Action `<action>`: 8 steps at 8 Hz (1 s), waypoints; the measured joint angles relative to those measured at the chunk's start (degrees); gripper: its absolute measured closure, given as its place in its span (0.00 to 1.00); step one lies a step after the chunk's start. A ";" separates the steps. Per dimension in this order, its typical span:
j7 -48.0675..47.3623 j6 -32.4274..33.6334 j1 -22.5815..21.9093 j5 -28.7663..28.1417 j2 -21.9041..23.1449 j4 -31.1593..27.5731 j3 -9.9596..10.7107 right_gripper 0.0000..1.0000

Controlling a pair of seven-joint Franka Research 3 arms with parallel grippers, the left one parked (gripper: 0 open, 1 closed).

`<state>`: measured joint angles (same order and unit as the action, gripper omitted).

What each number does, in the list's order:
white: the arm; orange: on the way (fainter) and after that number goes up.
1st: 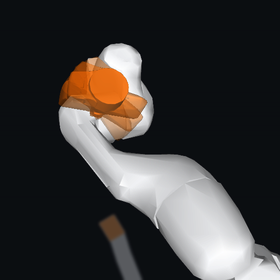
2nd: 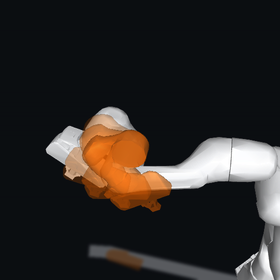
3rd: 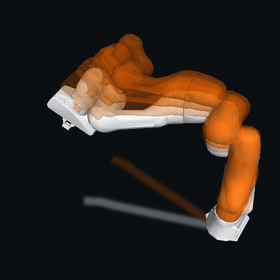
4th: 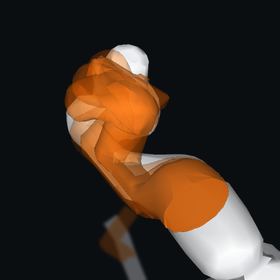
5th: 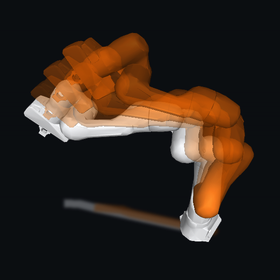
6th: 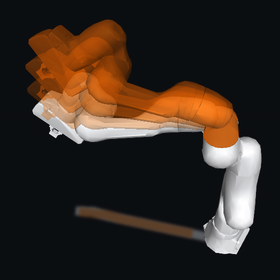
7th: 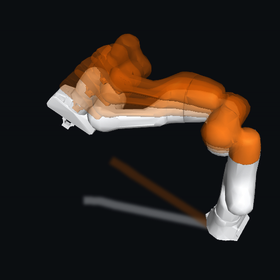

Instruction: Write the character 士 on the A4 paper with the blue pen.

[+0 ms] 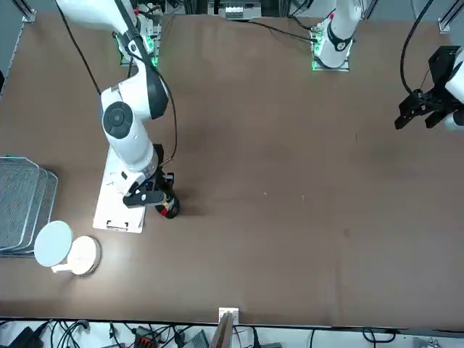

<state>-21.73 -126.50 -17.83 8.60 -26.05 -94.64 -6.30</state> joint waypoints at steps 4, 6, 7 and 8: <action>-0.41 -0.95 -0.23 1.14 -1.19 -1.66 0.00 0.81; -0.71 -2.81 -0.39 1.28 -2.13 -2.40 0.00 0.81; -0.75 -3.22 -0.53 1.28 -2.53 -2.51 0.00 0.80; -0.77 -3.36 -0.64 1.29 -2.86 -2.51 0.00 0.79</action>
<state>-22.50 -129.86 -18.47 9.89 -28.92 -97.15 -6.30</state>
